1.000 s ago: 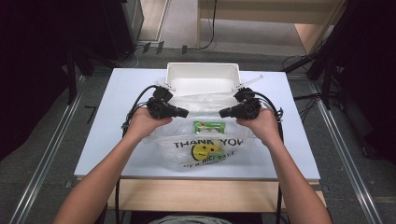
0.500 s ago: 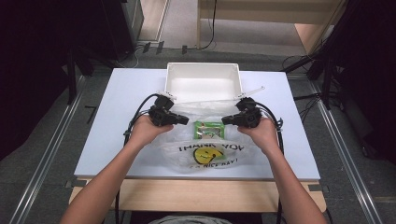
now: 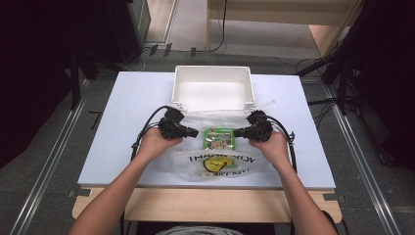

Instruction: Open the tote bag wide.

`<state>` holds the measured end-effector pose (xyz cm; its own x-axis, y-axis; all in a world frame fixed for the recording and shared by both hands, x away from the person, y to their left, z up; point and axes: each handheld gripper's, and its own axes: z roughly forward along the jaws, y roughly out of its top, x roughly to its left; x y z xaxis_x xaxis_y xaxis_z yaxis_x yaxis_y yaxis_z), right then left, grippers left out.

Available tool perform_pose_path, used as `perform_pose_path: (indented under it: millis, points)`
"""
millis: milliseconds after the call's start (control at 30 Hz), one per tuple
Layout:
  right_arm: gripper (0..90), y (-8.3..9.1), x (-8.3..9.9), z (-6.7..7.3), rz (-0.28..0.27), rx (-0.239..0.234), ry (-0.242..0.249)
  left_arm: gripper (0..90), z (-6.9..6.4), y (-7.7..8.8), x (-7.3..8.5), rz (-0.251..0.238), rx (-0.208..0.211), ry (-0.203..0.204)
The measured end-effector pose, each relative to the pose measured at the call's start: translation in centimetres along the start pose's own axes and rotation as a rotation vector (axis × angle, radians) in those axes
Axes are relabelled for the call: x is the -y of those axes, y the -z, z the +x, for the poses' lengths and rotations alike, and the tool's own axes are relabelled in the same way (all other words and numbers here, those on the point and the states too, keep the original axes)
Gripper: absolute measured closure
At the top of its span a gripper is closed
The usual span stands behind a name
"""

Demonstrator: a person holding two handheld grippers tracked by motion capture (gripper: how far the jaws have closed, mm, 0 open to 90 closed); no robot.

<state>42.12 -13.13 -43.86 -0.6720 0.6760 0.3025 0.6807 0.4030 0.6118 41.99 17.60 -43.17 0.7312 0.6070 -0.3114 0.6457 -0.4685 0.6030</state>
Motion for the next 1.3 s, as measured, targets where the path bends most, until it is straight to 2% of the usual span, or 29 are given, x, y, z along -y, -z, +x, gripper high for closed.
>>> perform_pose_path:
  millis: [233, 433, 500, 633, 700, 767, 833, 933, 967, 1100, 1300]
  points:
    - [88.0, -0.5, 0.6, -0.1, 0.01, 0.02, -0.006, 84.8, 0.1, -0.9, 1.0, 0.012, -0.007, -0.001]
    - [88.0, -0.6, 1.4, -0.3, 0.0, 0.029, -0.021, 84.6, 0.2, -1.3, 1.8, -0.007, 0.017, 0.018]
    - [88.0, -0.8, 1.6, -0.3, 0.001, 0.031, -0.026, 84.5, 0.1, -1.4, 1.9, 0.0, 0.021, 0.016]
    - [88.0, -0.9, 1.8, -0.2, 0.005, 0.052, -0.023, 84.1, -0.2, -1.8, 2.3, 0.007, -0.005, -0.009]
    - [87.9, -0.9, 2.0, -0.3, 0.013, 0.065, -0.019, 84.2, -0.2, -2.0, 2.6, 0.015, -0.039, -0.019]
    - [88.0, -1.0, 2.2, -0.5, 0.021, 0.08, -0.022, 84.0, 0.2, -1.8, 2.7, 0.004, -0.045, 0.006]
    - [88.0, -0.9, 2.5, -0.7, 0.025, 0.084, -0.037, 83.8, 0.5, -1.5, 2.8, -0.002, -0.069, 0.013]
    - [88.0, -0.8, 2.8, -1.2, 0.035, 0.115, -0.045, 83.8, 1.4, -1.0, 3.1, -0.02, -0.079, 0.073]
    - [88.0, -0.7, 2.9, -1.3, 0.042, 0.124, -0.053, 84.0, 1.7, -0.7, 3.2, -0.02, -0.086, 0.08]
    - [88.0, -0.3, 3.3, -1.7, 0.032, 0.133, -0.075, 85.9, 2.6, 0.2, 3.7, -0.033, -0.135, 0.117]
    - [88.0, 0.3, 3.9, -2.1, 0.025, 0.161, -0.097, 87.7, 3.4, 1.3, 4.3, -0.043, -0.168, 0.179]
